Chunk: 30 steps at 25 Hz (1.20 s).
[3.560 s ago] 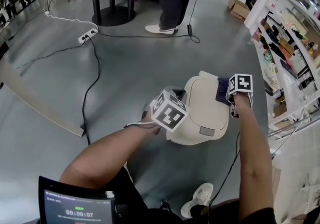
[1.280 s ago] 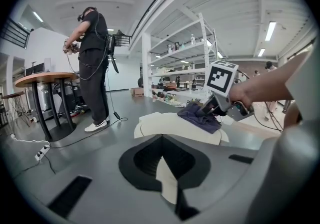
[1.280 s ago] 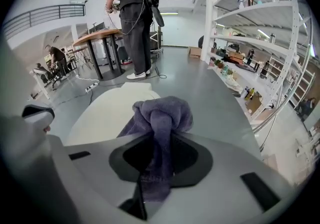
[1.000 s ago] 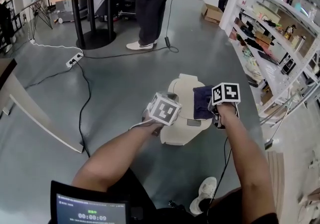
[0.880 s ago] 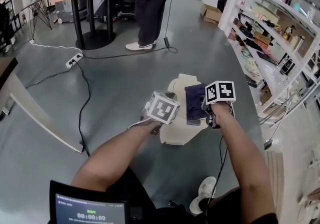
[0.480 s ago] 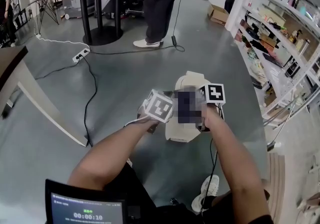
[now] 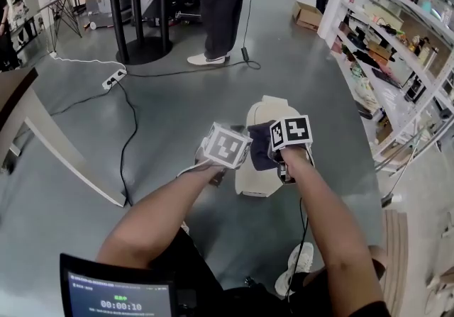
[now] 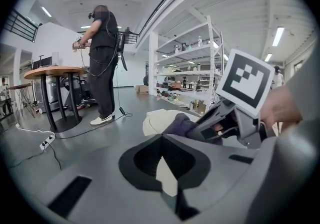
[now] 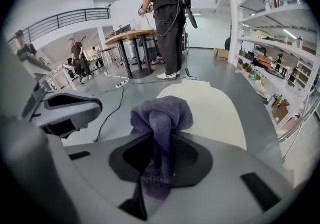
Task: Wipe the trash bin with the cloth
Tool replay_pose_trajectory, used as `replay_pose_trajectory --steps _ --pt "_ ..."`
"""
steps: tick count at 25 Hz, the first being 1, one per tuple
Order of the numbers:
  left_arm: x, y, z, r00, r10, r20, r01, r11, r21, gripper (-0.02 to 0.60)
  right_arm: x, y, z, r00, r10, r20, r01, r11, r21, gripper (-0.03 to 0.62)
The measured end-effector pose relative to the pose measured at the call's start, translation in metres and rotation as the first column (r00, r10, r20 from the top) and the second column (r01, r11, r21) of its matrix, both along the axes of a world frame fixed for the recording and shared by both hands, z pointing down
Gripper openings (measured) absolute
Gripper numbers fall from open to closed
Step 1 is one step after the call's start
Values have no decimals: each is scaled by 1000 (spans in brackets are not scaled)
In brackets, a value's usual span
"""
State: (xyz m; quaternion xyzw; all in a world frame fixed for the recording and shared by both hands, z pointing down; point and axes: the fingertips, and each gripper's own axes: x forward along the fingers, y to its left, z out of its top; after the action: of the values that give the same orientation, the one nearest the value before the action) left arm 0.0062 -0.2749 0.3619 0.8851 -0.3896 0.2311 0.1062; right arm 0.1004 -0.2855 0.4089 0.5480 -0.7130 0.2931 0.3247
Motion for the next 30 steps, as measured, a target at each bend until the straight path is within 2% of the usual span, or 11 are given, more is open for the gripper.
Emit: replay_pose_trajectory --steps 6,20,26,30 --pt "23 6 3 999 44 11 -44 999 6 -3 42 5 0 998 56 4 -56 998 7 81" --pt "19 5 15 997 26 77 -26 1000 -6 -3 153 25 10 971 238 -4 -238 971 10 81" --pt "29 9 11 994 55 93 -58 998 30 -3 171 31 13 963 267 33 -268 963 22 81" --pt "25 12 6 994 62 93 -68 996 60 -3 160 33 -3 966 243 84 -251 962 108 81"
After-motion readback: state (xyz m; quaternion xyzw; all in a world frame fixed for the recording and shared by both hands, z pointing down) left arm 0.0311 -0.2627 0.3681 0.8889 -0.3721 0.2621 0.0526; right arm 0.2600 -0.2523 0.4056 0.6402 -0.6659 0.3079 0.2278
